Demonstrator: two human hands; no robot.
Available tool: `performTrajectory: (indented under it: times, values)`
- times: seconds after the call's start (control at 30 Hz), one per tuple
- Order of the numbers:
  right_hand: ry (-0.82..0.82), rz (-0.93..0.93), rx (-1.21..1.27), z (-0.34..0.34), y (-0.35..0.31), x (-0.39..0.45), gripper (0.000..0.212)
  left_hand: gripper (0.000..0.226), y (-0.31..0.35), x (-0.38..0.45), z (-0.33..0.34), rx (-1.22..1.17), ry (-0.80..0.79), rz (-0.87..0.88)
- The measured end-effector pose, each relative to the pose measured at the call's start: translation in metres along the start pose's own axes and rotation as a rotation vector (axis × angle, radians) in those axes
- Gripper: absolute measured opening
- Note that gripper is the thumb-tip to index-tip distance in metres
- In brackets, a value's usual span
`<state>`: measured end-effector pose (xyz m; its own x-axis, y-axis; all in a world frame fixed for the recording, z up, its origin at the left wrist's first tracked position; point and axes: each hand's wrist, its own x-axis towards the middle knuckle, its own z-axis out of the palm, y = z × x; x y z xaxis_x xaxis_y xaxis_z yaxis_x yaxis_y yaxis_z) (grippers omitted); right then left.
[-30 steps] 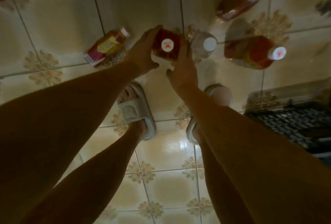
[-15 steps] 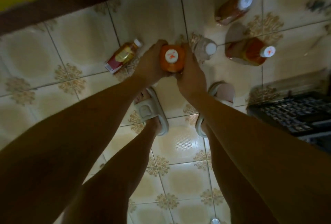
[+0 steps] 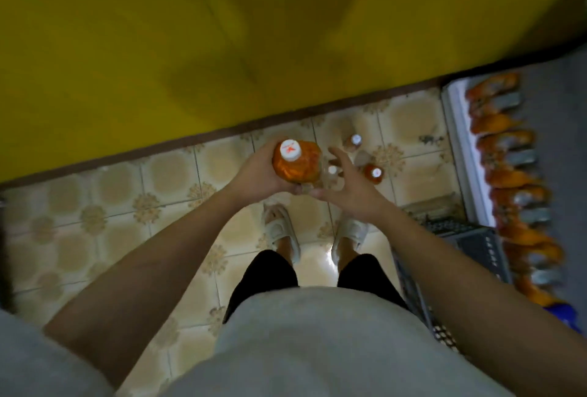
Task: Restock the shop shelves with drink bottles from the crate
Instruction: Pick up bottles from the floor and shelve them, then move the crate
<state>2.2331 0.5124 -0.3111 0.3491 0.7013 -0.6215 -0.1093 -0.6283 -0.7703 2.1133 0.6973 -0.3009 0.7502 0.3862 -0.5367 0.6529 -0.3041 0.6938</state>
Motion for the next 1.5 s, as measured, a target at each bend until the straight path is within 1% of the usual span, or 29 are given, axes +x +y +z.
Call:
performTrajectory:
  times: [0.07,0.13,0.23,0.33,0.4,0.47,0.53,0.6,0.63,0.7,0.73,0.77,0.87,0.9,0.97,1.0,1.07,1.13,1.2,1.3,1.33,1.4,1.43,1.5]
  values:
    - [0.018,-0.012,0.085,-0.011,-0.028,-0.032,0.090,0.090,0.037,-0.022,-0.014,-0.033,0.022,0.009]
    - [0.062,-0.033,0.144,-0.021,-0.048,-0.054,0.075,0.086,0.065,-0.033,-0.022,-0.076,0.024,0.022]
    - [0.093,-0.059,0.285,-0.037,-0.067,-0.083,0.062,0.079,0.101,-0.039,-0.026,-0.141,-0.039,0.064]
    - [0.176,-0.127,0.336,-0.046,-0.078,-0.105,0.068,0.076,0.139,-0.041,-0.034,-0.146,-0.130,0.175]
    - [0.250,-0.158,0.369,-0.049,-0.085,-0.117,0.068,0.085,0.159,-0.040,-0.039,-0.151,-0.176,0.236]
    - [0.340,-0.203,0.403,-0.045,-0.098,-0.130,0.066,0.089,0.176,-0.046,-0.048,-0.163,-0.173,0.289]
    - [0.417,-0.241,0.473,-0.039,-0.111,-0.137,0.069,0.093,0.194,-0.053,-0.057,-0.152,-0.140,0.331]
    - [0.474,-0.251,0.546,-0.031,-0.124,-0.143,0.072,0.103,0.208,-0.060,-0.070,-0.107,-0.107,0.364]
    - [0.501,-0.248,0.570,-0.028,-0.131,-0.145,0.076,0.108,0.215,-0.063,-0.075,-0.089,-0.102,0.387]
    - [0.574,-0.229,0.607,-0.020,-0.145,-0.153,0.095,0.112,0.227,-0.069,-0.087,-0.093,-0.133,0.433]
    - [0.609,-0.238,0.621,-0.019,-0.150,-0.156,0.100,0.111,0.234,-0.071,-0.091,-0.100,-0.154,0.451]
    - [0.645,-0.261,0.631,-0.017,-0.158,-0.161,0.100,0.108,0.241,-0.076,-0.096,-0.098,-0.172,0.473]
    - [0.722,-0.299,0.714,-0.017,-0.172,-0.175,0.095,0.088,0.258,-0.089,-0.105,-0.149,-0.231,0.524]
    - [0.729,-0.319,0.744,-0.018,-0.176,-0.179,0.090,0.082,0.263,-0.093,-0.107,-0.172,-0.258,0.539]
    - [0.724,-0.374,0.791,-0.020,-0.186,-0.190,0.084,0.066,0.272,-0.104,-0.106,-0.218,-0.322,0.553]
    - [0.725,-0.393,0.808,-0.021,-0.191,-0.196,0.085,0.062,0.276,-0.110,-0.103,-0.240,-0.357,0.552]
    - [0.748,-0.408,0.813,-0.024,-0.199,-0.206,0.088,0.067,0.283,-0.119,-0.095,-0.277,-0.412,0.530]
    - [0.793,-0.424,0.784,-0.026,-0.205,-0.219,0.084,0.072,0.293,-0.132,-0.089,-0.323,-0.454,0.506]
    - [0.859,-0.411,0.748,-0.029,-0.209,-0.233,0.080,0.083,0.304,-0.139,-0.085,-0.342,-0.505,0.469]
    - [0.919,-0.403,0.731,-0.032,-0.215,-0.256,0.075,0.083,0.319,-0.153,-0.084,-0.307,-0.612,0.455]
    - [0.934,-0.408,0.735,-0.034,-0.215,-0.263,0.074,0.088,0.323,-0.157,-0.082,-0.295,-0.635,0.433]
    - [0.969,-0.417,0.711,-0.039,-0.212,-0.273,0.080,0.104,0.330,-0.161,-0.076,-0.260,-0.656,0.413]
    - [0.990,-0.419,0.705,-0.041,-0.211,-0.278,0.084,0.105,0.334,-0.165,-0.072,-0.252,-0.666,0.432]
    - [1.013,-0.433,0.733,-0.046,-0.208,-0.288,0.083,0.099,0.344,-0.172,-0.062,-0.273,-0.680,0.460]
